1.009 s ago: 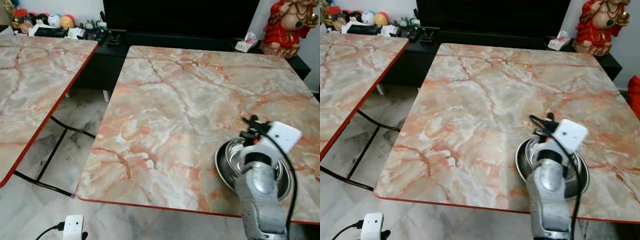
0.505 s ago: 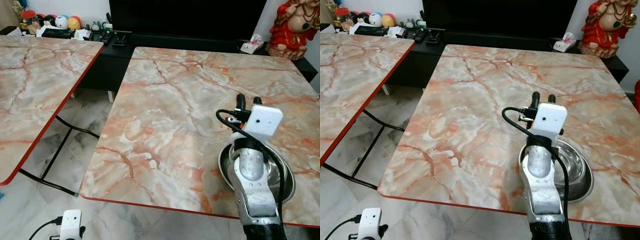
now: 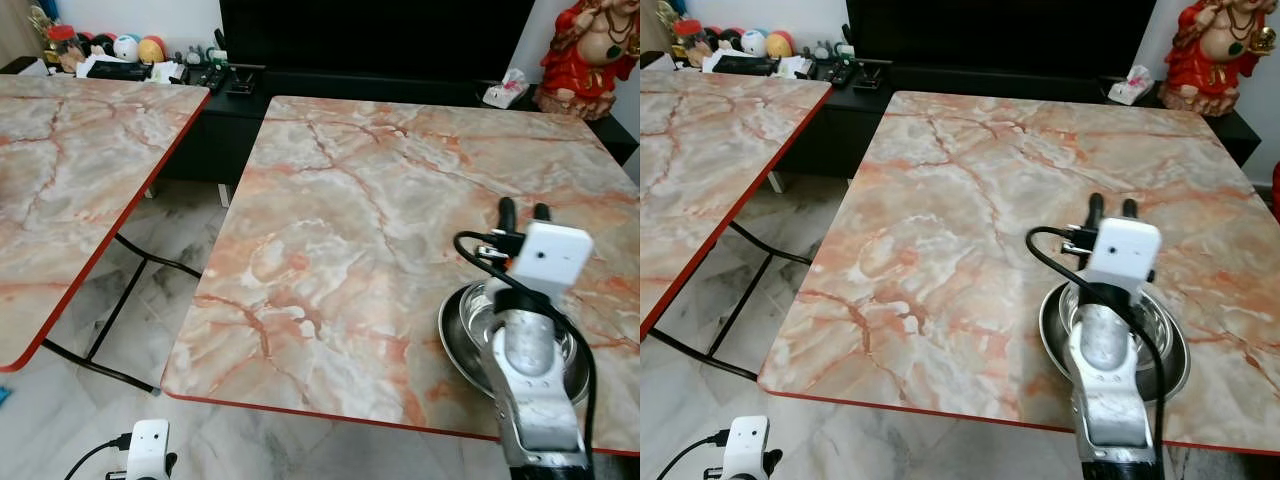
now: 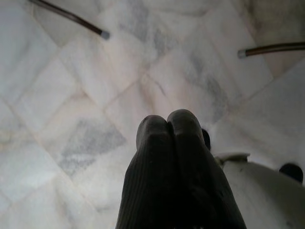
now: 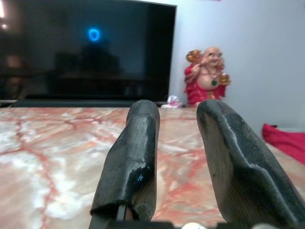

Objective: Setting the table

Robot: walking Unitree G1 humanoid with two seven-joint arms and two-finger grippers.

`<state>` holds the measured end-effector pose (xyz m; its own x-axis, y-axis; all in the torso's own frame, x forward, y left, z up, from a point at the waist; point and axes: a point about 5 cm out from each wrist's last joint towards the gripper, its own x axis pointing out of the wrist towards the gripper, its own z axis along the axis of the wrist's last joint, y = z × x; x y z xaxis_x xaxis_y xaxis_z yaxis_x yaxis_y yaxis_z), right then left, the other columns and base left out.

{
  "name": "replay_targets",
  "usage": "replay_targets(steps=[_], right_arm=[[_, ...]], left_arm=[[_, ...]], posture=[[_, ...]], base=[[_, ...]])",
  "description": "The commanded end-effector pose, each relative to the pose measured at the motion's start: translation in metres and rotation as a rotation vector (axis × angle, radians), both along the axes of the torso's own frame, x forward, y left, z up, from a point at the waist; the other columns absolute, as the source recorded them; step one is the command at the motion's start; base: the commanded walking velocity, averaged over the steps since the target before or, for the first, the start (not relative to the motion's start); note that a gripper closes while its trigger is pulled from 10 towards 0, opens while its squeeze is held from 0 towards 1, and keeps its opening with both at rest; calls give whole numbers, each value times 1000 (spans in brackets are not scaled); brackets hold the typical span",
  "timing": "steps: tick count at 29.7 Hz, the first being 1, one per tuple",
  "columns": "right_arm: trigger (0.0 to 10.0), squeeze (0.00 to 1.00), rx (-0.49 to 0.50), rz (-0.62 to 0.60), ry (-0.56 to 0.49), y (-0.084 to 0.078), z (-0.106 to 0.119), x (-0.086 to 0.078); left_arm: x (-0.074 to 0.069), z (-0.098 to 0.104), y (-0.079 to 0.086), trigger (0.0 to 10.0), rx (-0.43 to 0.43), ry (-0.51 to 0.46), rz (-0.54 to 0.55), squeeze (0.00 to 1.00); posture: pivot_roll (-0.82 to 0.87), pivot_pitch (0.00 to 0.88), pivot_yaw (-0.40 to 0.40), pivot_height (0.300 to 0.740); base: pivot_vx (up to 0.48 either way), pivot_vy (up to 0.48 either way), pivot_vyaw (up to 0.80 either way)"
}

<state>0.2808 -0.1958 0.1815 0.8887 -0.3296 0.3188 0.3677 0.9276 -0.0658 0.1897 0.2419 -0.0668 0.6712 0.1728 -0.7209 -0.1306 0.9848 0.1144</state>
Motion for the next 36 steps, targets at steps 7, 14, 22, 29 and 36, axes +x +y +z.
replay_targets(steps=[7, 14, 22, 29, 36], right_arm=[[10000, 0, 0, -29, -18, -3, 6, -5], [10000, 0, -2, -11, -12, -1, 6, -1], [10000, 0, 2, -28, -13, -6, 5, -2], [10000, 0, -10, -24, -13, -10, 7, 1], [10000, 0, -31, -56, -27, -25, 12, 0]], left_arm=[[3, -1, -8, 10000, -1, 21, -21, 0], [4, -4, -17, 10000, -20, 25, -18, 0], [4, -5, -24, 10000, -32, 31, -25, 0], [15, 1, -24, 10000, -26, 1, -31, 0], [20, 3, -30, 10000, -27, -5, -74, 0]], posture=[[-3, 36, 23, 740], [-4, 11, 6, 740], [0, 0, -1, 740], [-12, 0, 11, 740], [-38, 12, 35, 740]], base=[[0, 0, 0], [0, 0, 0], [0, 0, 0], [0, 0, 0], [0, 0, 0]])
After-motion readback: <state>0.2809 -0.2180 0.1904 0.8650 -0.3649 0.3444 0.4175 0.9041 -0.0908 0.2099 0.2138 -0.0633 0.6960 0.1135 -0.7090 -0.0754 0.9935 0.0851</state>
